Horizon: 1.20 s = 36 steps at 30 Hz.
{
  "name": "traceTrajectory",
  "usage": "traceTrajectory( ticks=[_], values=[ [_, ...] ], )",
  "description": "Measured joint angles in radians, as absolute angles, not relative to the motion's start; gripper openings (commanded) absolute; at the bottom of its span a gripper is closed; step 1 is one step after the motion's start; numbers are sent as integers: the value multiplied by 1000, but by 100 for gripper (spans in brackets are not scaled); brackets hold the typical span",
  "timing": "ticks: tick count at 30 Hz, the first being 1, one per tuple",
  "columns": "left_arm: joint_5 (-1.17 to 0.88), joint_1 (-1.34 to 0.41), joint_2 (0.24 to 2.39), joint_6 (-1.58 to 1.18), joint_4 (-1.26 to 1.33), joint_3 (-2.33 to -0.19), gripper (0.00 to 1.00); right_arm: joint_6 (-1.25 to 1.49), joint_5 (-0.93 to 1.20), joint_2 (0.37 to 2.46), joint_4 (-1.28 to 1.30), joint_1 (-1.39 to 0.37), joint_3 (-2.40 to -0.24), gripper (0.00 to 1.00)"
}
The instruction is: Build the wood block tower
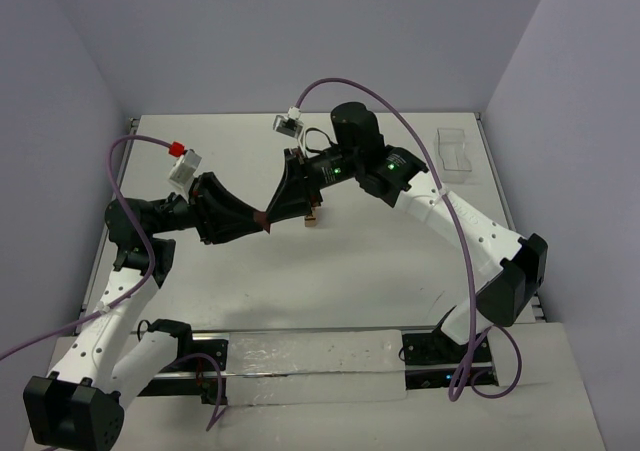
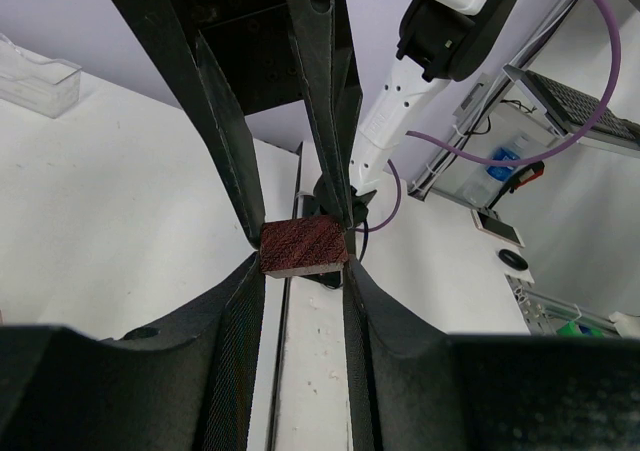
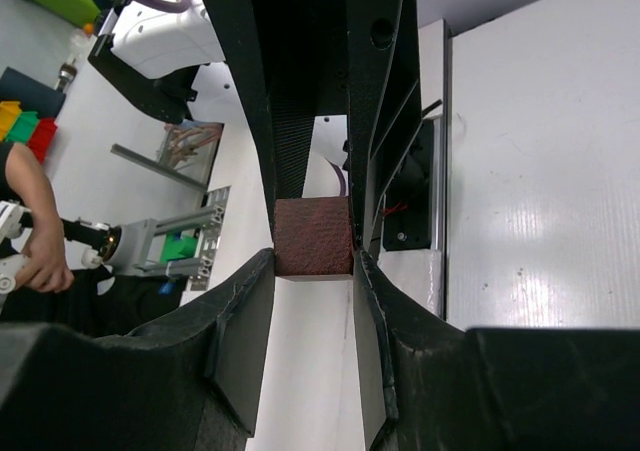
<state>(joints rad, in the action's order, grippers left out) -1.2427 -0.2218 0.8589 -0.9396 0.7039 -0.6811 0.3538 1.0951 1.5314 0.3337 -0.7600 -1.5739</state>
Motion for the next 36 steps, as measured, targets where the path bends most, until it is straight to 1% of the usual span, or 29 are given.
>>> traceTrajectory(
  ticks=[1,5,7,11,14,15,17,19,21,22,23,24,25,28,29,31,32,34,36],
  values=[
    [-1243,-222,859,-939,701,-681,8,349,1092,1531,340,-761,-1577,36],
    [-1242,-222,859,-938,697,-681,8,327,1084,1533,363,-763,-1587,51],
    [-1241,-222,860,-937,693,-681,8,316,1081,1533,374,-768,-1590,53],
    [-1240,-222,864,-937,686,-681,8,296,1070,1534,394,-776,-1599,53],
    [-1239,-222,866,-937,683,-681,8,286,1062,1536,405,-778,-1604,48],
    [-1240,-222,867,-937,684,-681,8,282,1059,1536,407,-778,-1604,44],
    [-1240,-222,867,-938,684,-681,8,276,1052,1537,410,-778,-1604,39],
    [-1241,-223,867,-939,683,-681,10,271,1048,1537,413,-778,-1604,26],
    [-1242,-223,867,-939,681,-681,15,270,1047,1538,413,-778,-1604,18],
    [-1242,-223,867,-938,677,-681,20,270,1047,1538,413,-778,-1604,13],
    [-1242,-223,867,-936,673,-681,31,271,1047,1538,413,-778,-1604,9],
    [-1241,-223,867,-934,671,-681,38,271,1046,1538,413,-778,-1604,1],
    [-1241,-223,867,-931,667,-681,45,271,1046,1539,413,-778,-1604,0],
    [-1233,-222,862,-906,631,-684,55,273,1042,1541,414,-778,-1604,0],
    [-1228,-223,860,-889,609,-686,62,275,1041,1542,414,-779,-1604,0],
    [-1213,-222,858,-854,556,-694,84,279,1036,1542,413,-780,-1605,0],
    [-1198,-222,856,-824,513,-700,93,284,1034,1542,414,-780,-1605,0],
    [-1178,-220,852,-783,453,-706,99,287,1030,1542,415,-780,-1605,0],
    [-1164,-216,844,-753,403,-710,99,287,1015,1542,420,-777,-1605,0]
  ],
)
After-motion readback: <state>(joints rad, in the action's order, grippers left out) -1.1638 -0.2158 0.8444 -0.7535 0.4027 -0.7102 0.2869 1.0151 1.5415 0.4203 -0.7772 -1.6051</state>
